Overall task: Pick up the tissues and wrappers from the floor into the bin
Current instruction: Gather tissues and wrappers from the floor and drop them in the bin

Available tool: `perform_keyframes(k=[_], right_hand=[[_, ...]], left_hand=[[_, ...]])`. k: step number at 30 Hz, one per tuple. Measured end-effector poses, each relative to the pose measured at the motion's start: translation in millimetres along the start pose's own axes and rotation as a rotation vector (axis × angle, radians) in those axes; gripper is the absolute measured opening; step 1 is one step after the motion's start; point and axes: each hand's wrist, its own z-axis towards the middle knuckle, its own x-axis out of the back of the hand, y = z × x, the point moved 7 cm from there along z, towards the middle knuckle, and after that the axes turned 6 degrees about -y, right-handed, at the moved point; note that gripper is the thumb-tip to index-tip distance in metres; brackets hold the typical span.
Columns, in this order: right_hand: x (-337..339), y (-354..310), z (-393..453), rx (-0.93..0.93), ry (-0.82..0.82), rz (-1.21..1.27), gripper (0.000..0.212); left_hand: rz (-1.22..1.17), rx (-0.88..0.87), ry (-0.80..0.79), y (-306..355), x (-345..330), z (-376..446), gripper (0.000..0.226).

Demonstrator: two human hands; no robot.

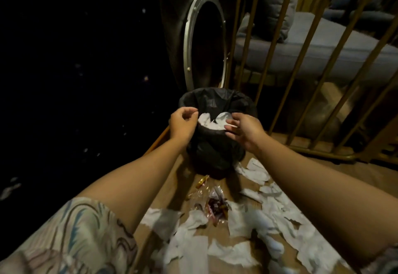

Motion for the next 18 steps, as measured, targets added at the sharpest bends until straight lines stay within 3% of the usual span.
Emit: perform_keyframes(k=[10, 14, 18], right_hand=[[-67, 80, -71, 0.096, -0.171, -0.293, 0.010], [-93, 130, -102, 0.093, -0.300, -0.413, 0.021], [-111, 182, -135, 0.031, -0.343, -0.472, 0.030]], left_hand=[[0.127, -0.002, -0.129, -38, 68, -106, 0.011], [0.117, 0.066, -0.146, -72, 103, -158, 0.012], [0.076, 0.223, -0.065, -114, 142, -223, 0.011]])
